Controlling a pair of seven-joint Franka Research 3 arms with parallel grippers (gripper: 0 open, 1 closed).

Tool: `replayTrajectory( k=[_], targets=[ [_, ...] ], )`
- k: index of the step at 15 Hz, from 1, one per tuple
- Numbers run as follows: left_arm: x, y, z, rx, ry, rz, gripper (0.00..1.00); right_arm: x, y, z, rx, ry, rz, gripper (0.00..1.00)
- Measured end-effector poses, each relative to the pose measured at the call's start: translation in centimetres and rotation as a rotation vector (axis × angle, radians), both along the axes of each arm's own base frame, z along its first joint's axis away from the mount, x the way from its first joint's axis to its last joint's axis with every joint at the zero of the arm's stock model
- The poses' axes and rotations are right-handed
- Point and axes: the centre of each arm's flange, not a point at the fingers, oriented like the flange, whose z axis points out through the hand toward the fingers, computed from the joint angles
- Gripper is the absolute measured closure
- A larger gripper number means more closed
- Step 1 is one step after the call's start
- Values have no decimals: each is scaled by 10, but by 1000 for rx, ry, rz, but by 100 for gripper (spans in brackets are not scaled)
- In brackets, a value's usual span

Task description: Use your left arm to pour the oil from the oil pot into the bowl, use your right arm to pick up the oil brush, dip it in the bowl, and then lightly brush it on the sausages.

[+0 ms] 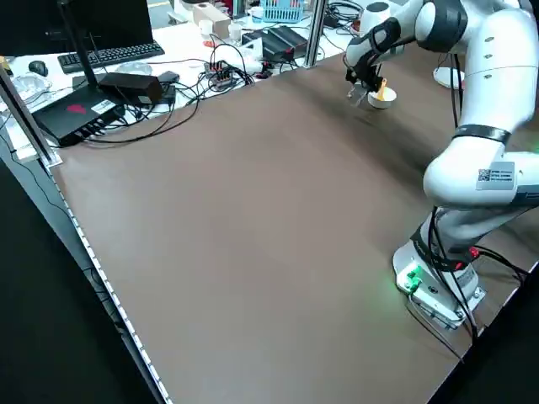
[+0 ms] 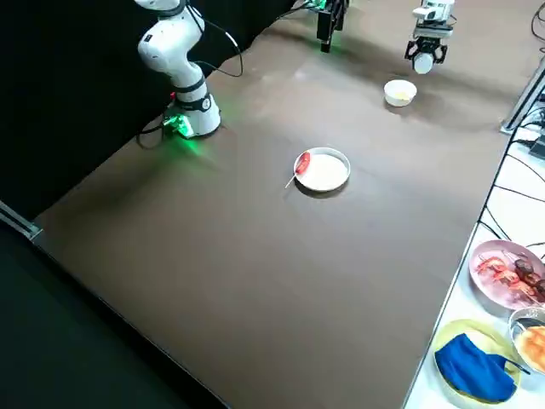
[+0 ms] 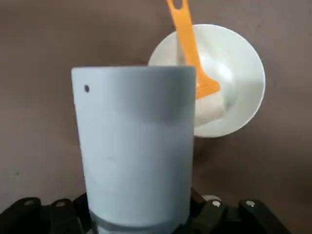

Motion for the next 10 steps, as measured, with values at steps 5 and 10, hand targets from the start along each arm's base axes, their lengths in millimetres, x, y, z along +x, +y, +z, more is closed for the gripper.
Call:
replayTrajectory(
  k=[5, 10],
  targets=[
    [-6, -7, -16, 8, -1, -12, 45, 0, 0, 0, 0, -1, 1, 0],
    [9, 1, 1, -9, -30, 10, 45, 0, 0, 0, 0, -1, 1, 0]
  ],
)
